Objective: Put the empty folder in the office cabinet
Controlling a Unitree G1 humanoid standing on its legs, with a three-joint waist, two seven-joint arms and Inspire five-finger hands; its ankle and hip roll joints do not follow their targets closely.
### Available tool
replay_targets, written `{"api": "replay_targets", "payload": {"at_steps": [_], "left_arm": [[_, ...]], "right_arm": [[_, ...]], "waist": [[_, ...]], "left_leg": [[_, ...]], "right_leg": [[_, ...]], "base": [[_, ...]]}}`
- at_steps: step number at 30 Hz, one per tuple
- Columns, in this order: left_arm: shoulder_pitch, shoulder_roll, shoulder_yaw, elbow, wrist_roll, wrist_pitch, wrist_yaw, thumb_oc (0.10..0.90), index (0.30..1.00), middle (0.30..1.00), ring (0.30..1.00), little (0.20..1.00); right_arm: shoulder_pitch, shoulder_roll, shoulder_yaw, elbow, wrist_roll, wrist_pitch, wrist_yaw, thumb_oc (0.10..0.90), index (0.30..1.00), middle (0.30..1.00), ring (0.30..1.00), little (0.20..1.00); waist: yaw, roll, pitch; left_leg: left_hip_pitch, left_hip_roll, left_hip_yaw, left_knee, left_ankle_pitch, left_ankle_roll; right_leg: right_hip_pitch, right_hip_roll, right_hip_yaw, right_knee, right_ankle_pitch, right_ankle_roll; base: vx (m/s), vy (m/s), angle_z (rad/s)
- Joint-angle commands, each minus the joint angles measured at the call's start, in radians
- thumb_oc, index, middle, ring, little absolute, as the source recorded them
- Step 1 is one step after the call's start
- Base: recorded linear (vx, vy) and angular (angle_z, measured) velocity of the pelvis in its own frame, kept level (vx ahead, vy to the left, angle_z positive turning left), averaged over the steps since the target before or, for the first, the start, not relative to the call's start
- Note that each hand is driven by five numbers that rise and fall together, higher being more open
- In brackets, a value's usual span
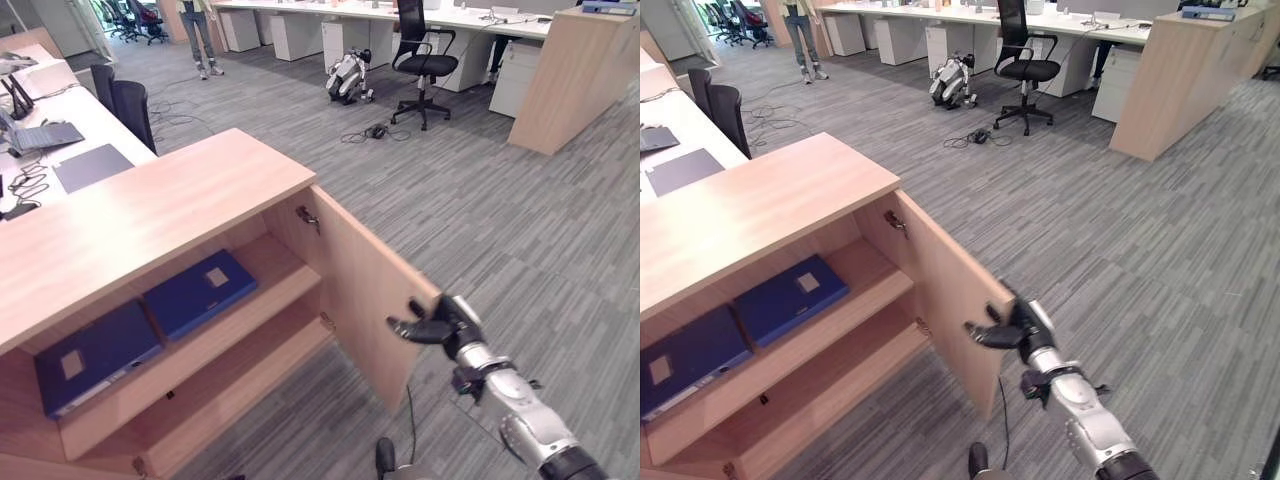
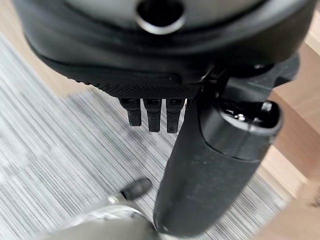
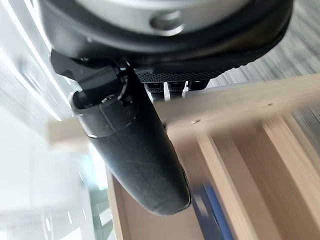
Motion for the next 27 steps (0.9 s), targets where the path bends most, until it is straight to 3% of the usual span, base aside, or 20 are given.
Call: {"api": "replay_targets", "payload": {"at_steps": [1,8,11,16,19,22,23,25,27], "left_arm": [[-0.067,0.028,-0.056,0.018,-0.019,-0.028,0.027,0.8,0.9,0.9,0.9,0.9],[-0.061,0.031,-0.079,0.009,-0.04,-0.035,0.015,0.8,0.9,0.9,0.9,0.9],[-0.046,0.039,-0.065,0.022,-0.046,-0.033,0.004,0.8,0.9,0.9,0.9,0.9],[0.006,0.04,-0.053,0.033,-0.044,-0.043,0.001,0.8,0.9,0.9,0.9,0.9],[0.027,0.052,-0.045,0.051,-0.033,-0.053,0.005,0.8,0.9,0.9,0.9,0.9],[0.03,0.047,-0.049,0.06,-0.035,-0.065,0.002,0.8,0.9,0.9,0.9,0.9],[0.017,0.042,-0.061,0.062,-0.037,-0.069,-0.003,0.8,0.9,0.9,0.9,0.9],[0.018,0.042,-0.061,0.062,-0.037,-0.069,-0.003,0.8,0.9,0.9,0.9,0.9],[0.005,0.016,-0.072,0.053,-0.102,-0.073,-0.015,0.8,0.9,0.9,0.9,0.9]], "right_arm": [[-0.255,0.222,0.176,-0.065,0.039,-0.023,0.204,0.8,0.9,0.9,0.9,0.9],[-0.213,0.231,0.193,0.003,0.087,0.001,0.223,0.8,0.9,0.9,0.9,0.9],[-0.175,0.215,0.181,0.0,0.074,0.003,0.238,0.8,0.9,0.9,0.9,0.9],[-0.118,0.197,0.124,-0.014,0.101,-0.019,0.236,0.8,0.9,0.9,0.9,0.9],[-0.071,0.165,0.05,0.001,0.1,-0.045,0.233,0.8,0.9,0.9,0.9,0.9],[0.004,0.116,-0.044,0.034,0.074,-0.061,0.22,0.8,0.9,0.9,0.9,0.9],[0.073,0.09,-0.107,0.076,0.02,-0.059,0.205,0.8,0.9,0.9,0.9,0.9],[0.074,0.09,-0.108,0.076,0.02,-0.059,0.205,0.8,0.9,0.9,0.9,0.9],[0.151,0.111,-0.222,0.372,-0.108,-0.025,0.123,0.8,0.9,0.9,0.9,0.9]], "waist": [[0.091,-0.01,0.037],[0.137,-0.02,0.055],[0.162,-0.008,0.073],[0.191,0.016,0.098],[0.189,0.025,0.096],[0.154,0.02,0.104],[0.123,0.009,0.113],[0.122,0.009,0.113],[0.109,-0.009,0.101]], "left_leg": [[0.052,-0.091,-0.001,-0.001,-0.065,0.032],[0.012,-0.127,-0.107,-0.001,-0.047,0.048],[0.013,-0.147,-0.177,0.0,-0.043,0.062],[0.018,-0.172,-0.301,0.003,-0.034,0.087],[0.012,-0.169,-0.376,-0.001,-0.026,0.074],[0.0,-0.186,-0.473,0.003,-0.012,0.062],[-0.002,-0.205,-0.542,0.007,-0.012,0.057],[-0.001,-0.204,-0.543,0.007,-0.013,0.057],[-0.012,-0.202,-0.627,0.013,-0.01,0.03]], "right_leg": [[0.144,-0.067,0.031,-0.079,-0.023,0.078],[0.129,-0.111,-0.033,-0.034,-0.034,0.086],[0.118,-0.146,-0.078,0.07,-0.07,0.084],[0.08,-0.206,-0.101,0.265,-0.072,0.074],[0.057,-0.155,-0.005,0.244,-0.128,0.064],[0.002,-0.051,0.229,0.174,-0.134,0.085],[-0.023,0.009,0.355,0.147,-0.127,0.086],[-0.021,0.009,0.354,0.147,-0.127,0.086],[0.039,0.007,0.293,0.07,-0.117,0.061]], "base": [[-0.08,0.104,0.28],[-0.03,0.073,0.52],[0.0,0.099,1.28],[0.01,0.067,0.92],[0.03,-0.054,1.07],[0.04,-0.083,1.04],[0.03,-0.104,1.45],[0.05,-0.11,1.44],[0.16,-0.343,0.96]]}}
